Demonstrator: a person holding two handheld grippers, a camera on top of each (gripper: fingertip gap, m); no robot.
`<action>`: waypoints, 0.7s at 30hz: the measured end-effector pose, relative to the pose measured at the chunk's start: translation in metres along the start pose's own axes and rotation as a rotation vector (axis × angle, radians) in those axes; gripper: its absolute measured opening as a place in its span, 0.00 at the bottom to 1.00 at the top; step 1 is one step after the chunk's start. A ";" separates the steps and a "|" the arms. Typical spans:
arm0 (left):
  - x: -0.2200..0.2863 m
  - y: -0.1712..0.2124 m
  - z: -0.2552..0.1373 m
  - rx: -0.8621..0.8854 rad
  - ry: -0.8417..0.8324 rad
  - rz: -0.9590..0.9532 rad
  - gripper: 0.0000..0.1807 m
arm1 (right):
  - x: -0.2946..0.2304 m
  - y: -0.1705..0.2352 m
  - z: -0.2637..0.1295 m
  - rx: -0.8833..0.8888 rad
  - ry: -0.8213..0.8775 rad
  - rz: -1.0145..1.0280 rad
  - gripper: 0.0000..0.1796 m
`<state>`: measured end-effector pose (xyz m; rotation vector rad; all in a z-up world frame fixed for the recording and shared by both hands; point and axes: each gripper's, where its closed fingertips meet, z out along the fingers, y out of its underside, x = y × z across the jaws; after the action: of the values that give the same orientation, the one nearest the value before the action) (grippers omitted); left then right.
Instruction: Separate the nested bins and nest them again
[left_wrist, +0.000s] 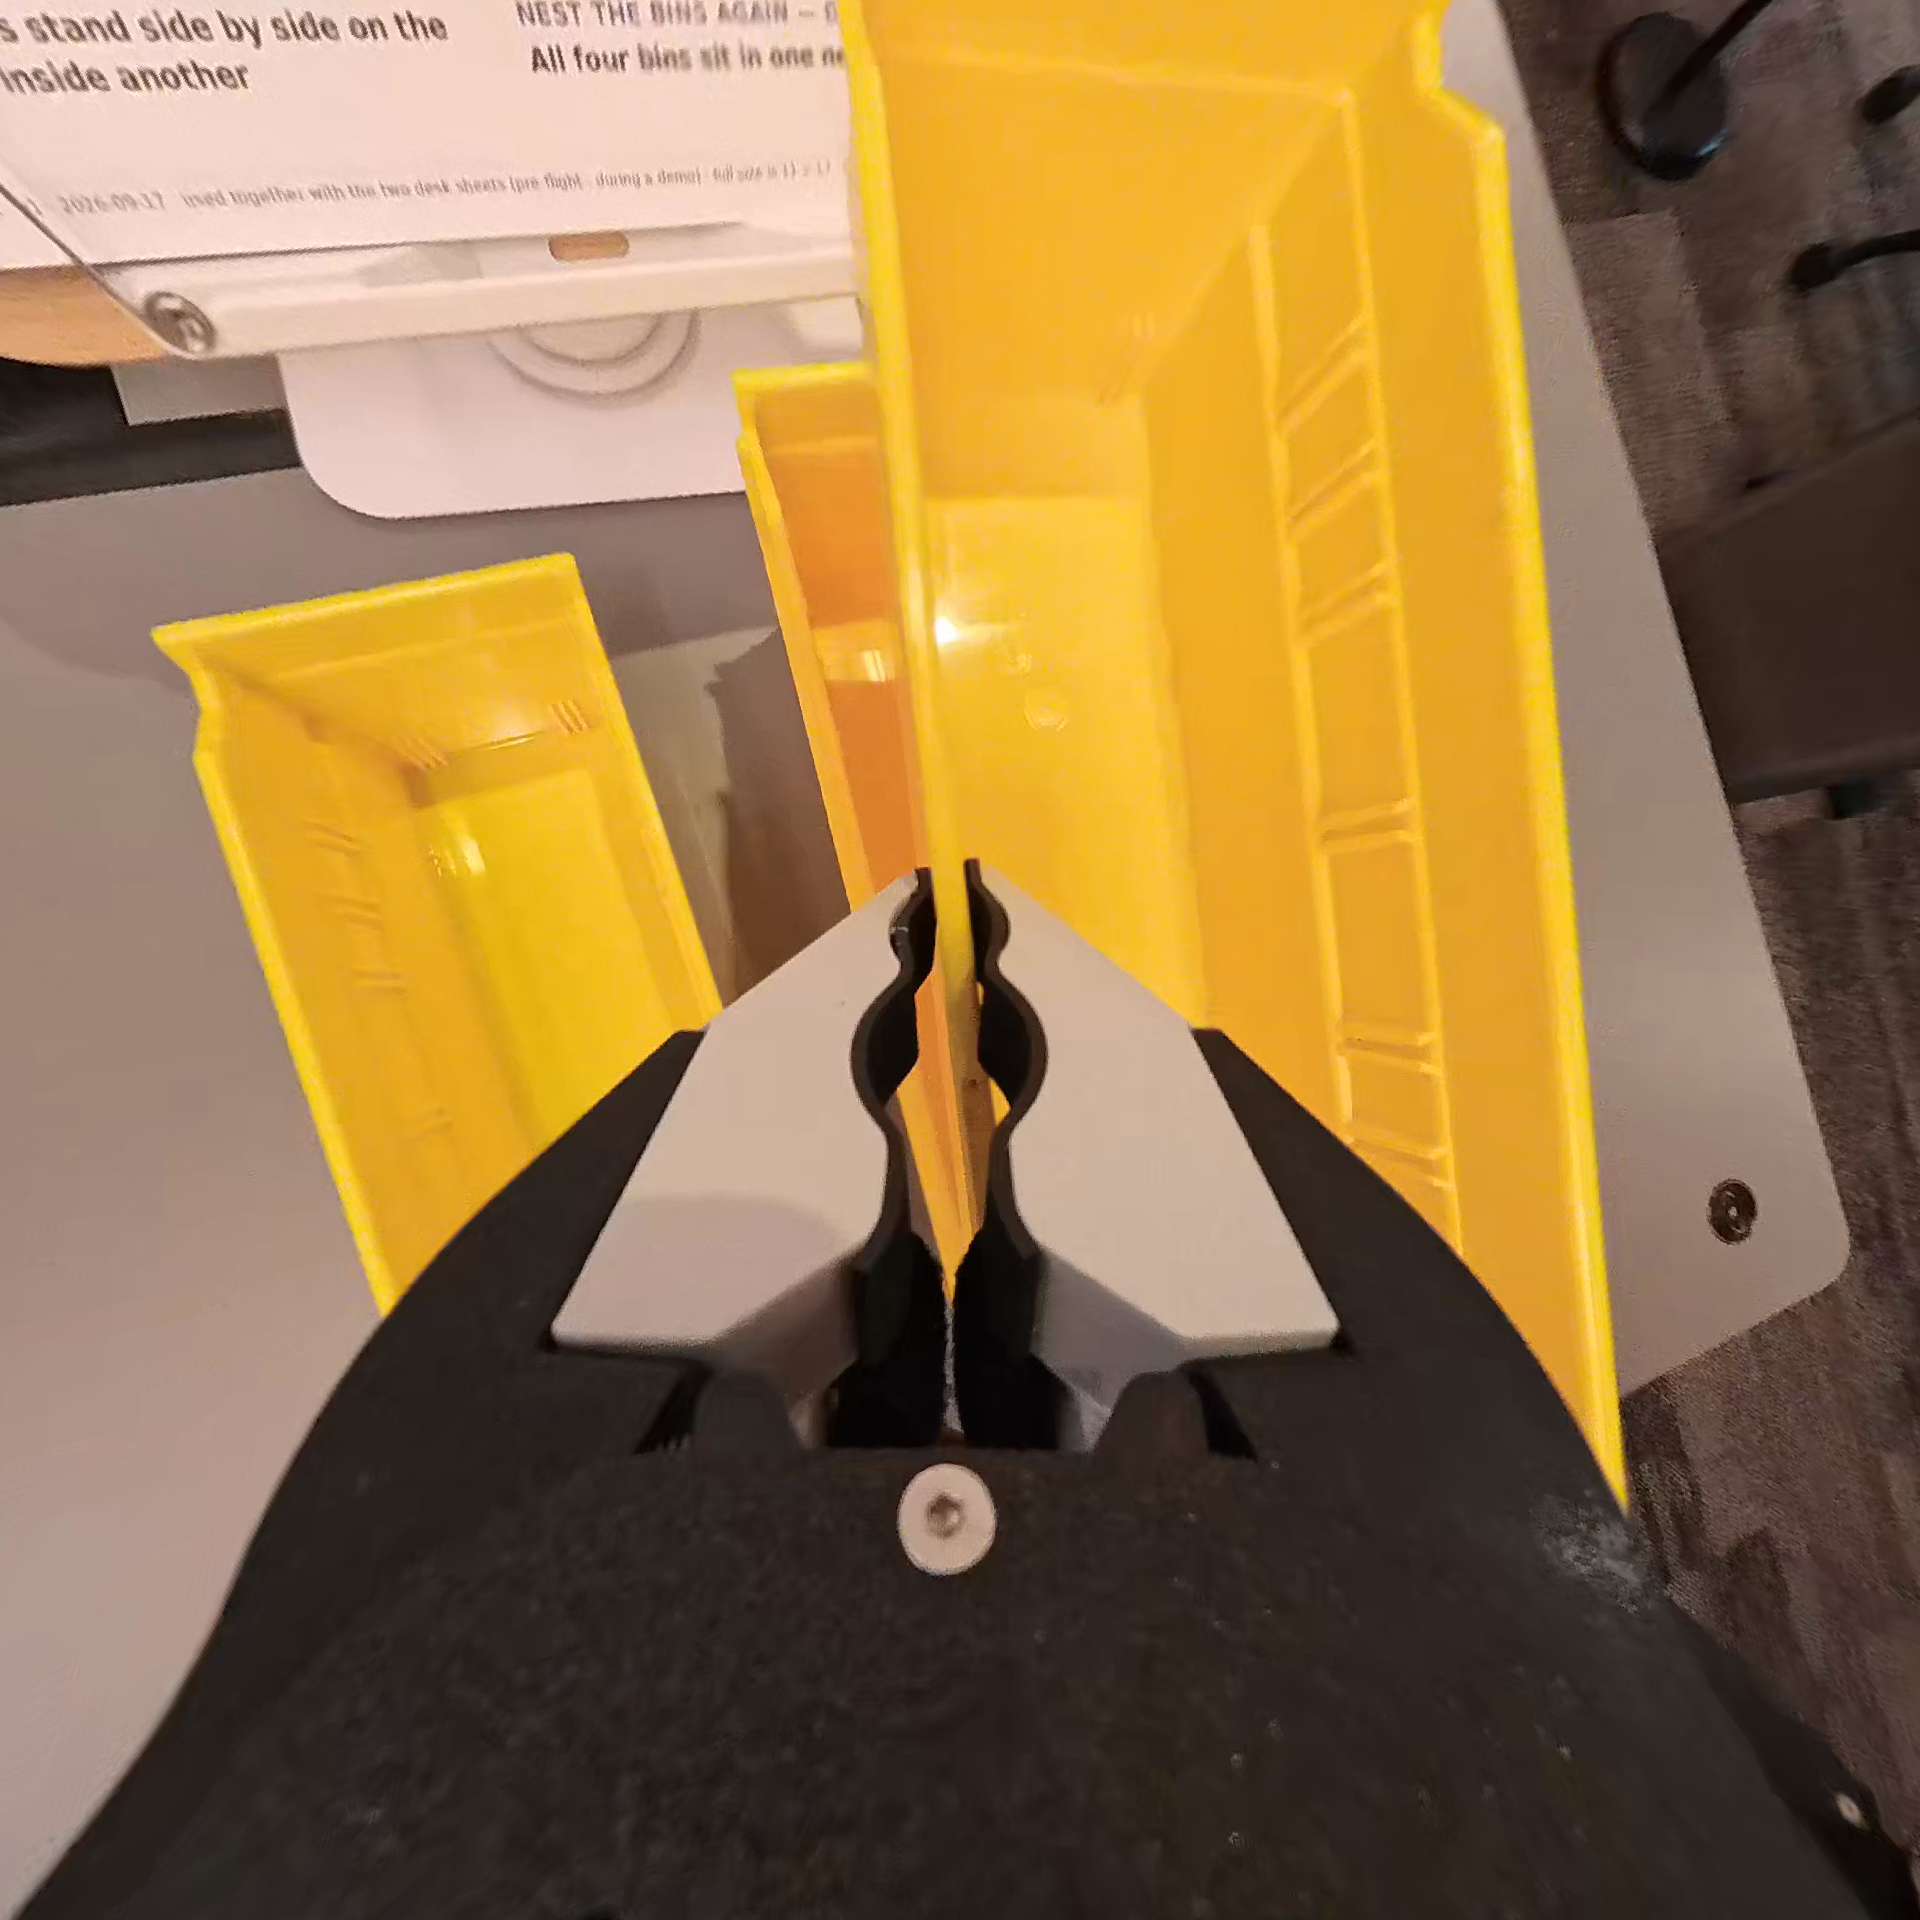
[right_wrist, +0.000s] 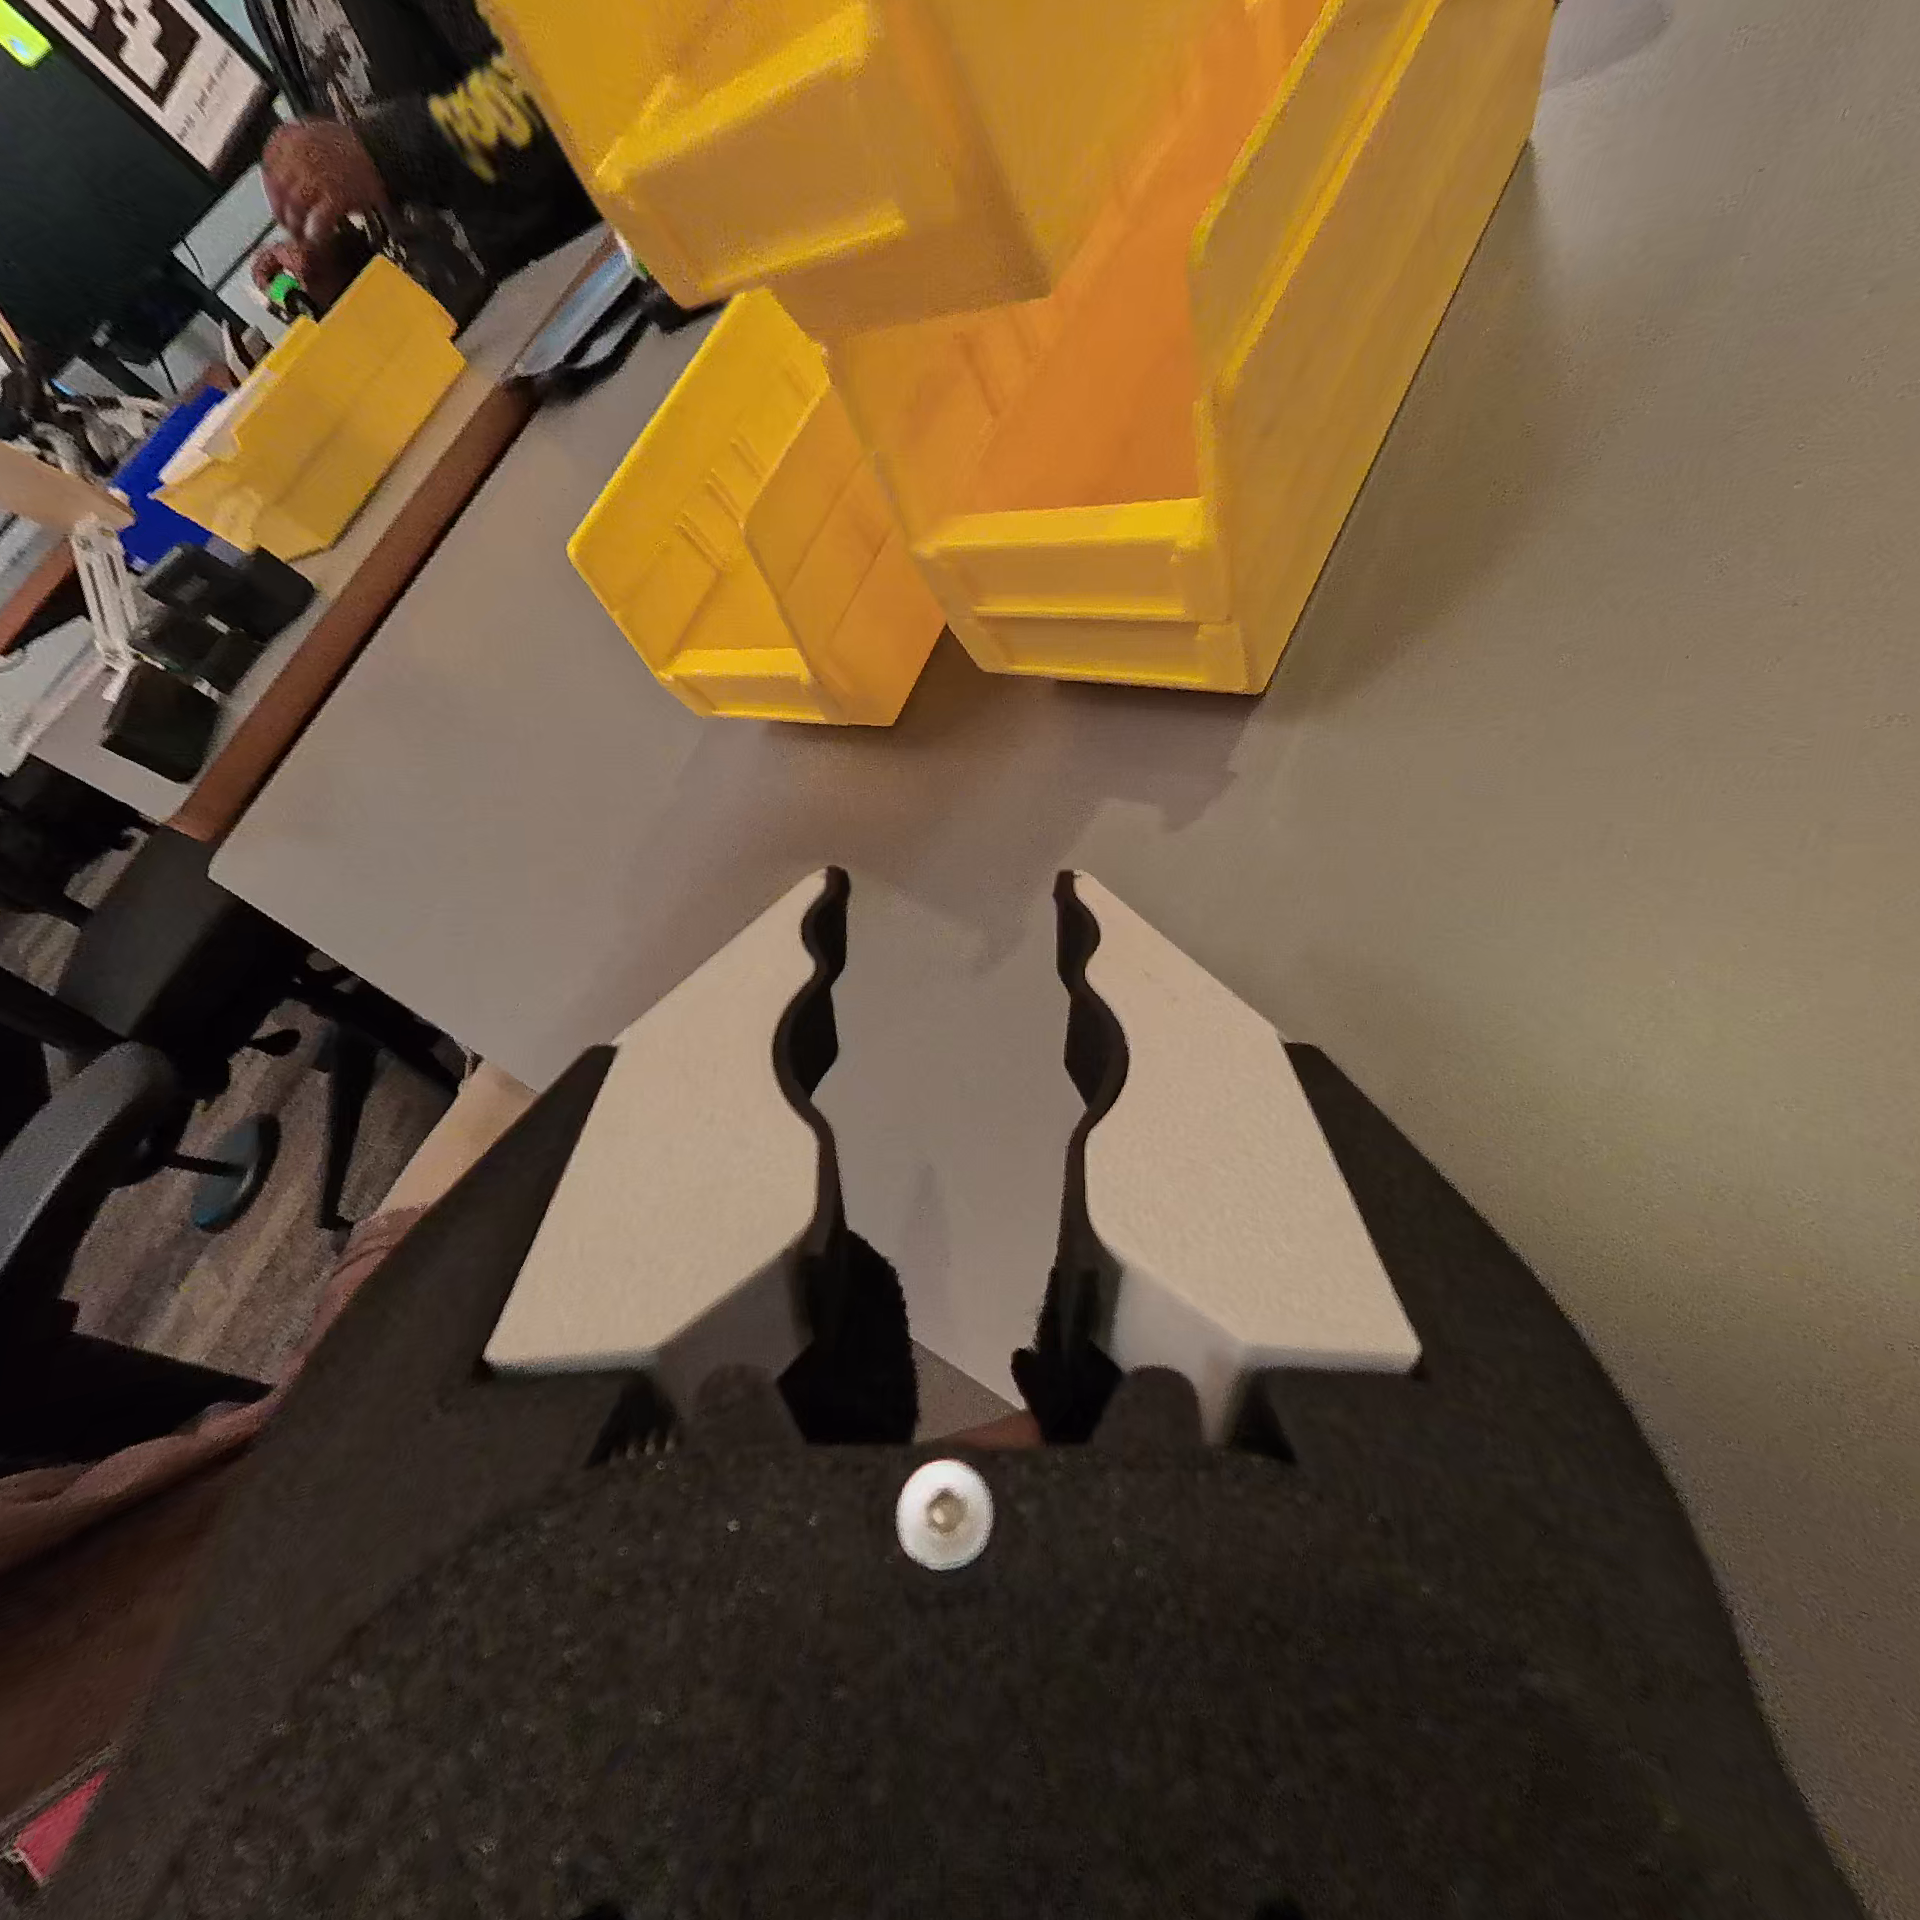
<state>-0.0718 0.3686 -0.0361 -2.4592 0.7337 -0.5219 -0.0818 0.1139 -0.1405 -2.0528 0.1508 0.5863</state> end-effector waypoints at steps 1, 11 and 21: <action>0.001 0.003 0.002 -0.009 -0.009 -0.017 0.00 | 0.001 -0.001 -0.002 0.009 -0.003 0.007 0.22; -0.013 0.017 0.028 -0.011 -0.072 -0.157 0.01 | 0.002 -0.007 -0.007 0.025 -0.008 0.013 0.22; -0.018 0.029 0.063 0.001 -0.097 -0.178 0.01 | -0.005 0.000 0.002 -0.012 -0.026 -0.032 0.22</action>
<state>-0.0667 0.3816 -0.1065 -2.5432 0.4790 -0.4636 -0.0870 0.1155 -0.1387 -2.0548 0.0989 0.5953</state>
